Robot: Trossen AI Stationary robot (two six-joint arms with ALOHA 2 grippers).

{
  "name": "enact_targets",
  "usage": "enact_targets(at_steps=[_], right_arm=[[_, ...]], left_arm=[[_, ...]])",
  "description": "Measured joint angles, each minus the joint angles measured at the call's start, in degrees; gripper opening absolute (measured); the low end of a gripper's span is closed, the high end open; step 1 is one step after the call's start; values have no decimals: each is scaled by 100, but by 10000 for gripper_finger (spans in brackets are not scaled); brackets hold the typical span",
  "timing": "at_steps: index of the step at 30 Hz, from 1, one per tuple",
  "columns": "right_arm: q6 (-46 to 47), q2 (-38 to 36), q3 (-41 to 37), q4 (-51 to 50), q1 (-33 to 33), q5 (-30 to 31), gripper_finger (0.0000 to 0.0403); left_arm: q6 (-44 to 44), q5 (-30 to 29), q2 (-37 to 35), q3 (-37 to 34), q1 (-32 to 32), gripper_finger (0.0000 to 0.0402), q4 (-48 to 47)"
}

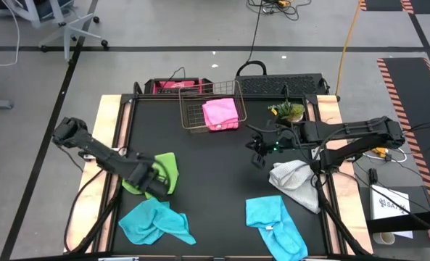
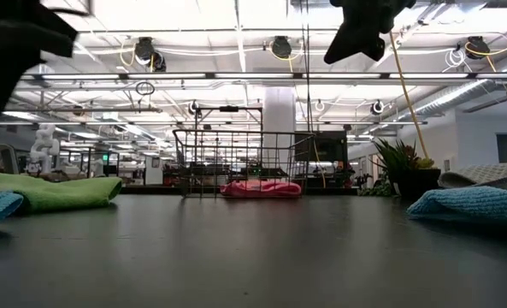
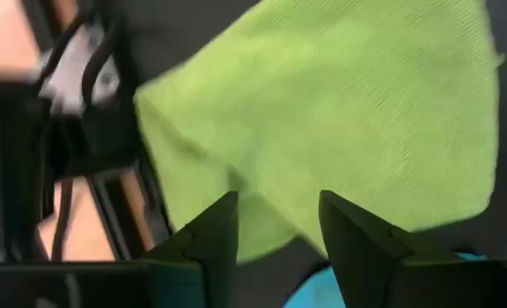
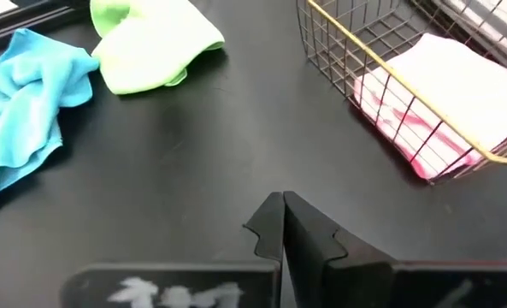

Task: Fold microfiber towels
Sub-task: Fold the green microfiber cloth in quarters

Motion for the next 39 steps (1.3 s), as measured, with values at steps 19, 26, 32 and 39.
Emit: enact_targets(at_steps=[19,26,32,39], right_arm=[[-255,0,0,89,-134,93,0],[-279,0,1,88,-247,92,0],[-191,0,1,88,-245,88,0],[-174,0,1,88,-247,88,0]], left_arm=[[-98,384,8,-401,-1519,168,938],[2518,267,10,-401,-1570,168,347],[3139,471,10,-402,-1733,168,48],[2693,678,10,-765,-2399,168,514]])
